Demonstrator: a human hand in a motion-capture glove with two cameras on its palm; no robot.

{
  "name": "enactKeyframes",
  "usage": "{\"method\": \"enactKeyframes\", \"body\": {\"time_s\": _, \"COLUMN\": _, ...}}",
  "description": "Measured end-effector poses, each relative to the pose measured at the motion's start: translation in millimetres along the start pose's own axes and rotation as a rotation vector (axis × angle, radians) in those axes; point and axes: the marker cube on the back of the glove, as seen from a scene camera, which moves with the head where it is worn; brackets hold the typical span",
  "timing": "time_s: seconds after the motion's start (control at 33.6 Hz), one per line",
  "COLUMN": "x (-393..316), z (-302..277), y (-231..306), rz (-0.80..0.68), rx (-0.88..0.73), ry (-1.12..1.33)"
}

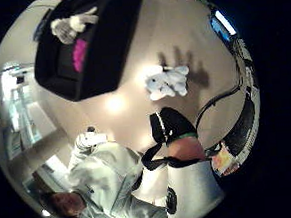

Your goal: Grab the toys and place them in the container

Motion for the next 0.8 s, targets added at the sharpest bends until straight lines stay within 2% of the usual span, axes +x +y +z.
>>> {"method": "enactKeyframes", "body": {"time_s": 0.48, "x": -19.3, "z": 60.4, "y": -18.5, "rz": -0.065, "rx": -0.071, "ry": 0.09}}
{"method": "enactKeyframes", "body": {"time_s": 0.8, "x": -27.0, "z": 62.3, "y": -23.4, "rz": -0.086, "rx": 0.042, "ry": 0.032}}
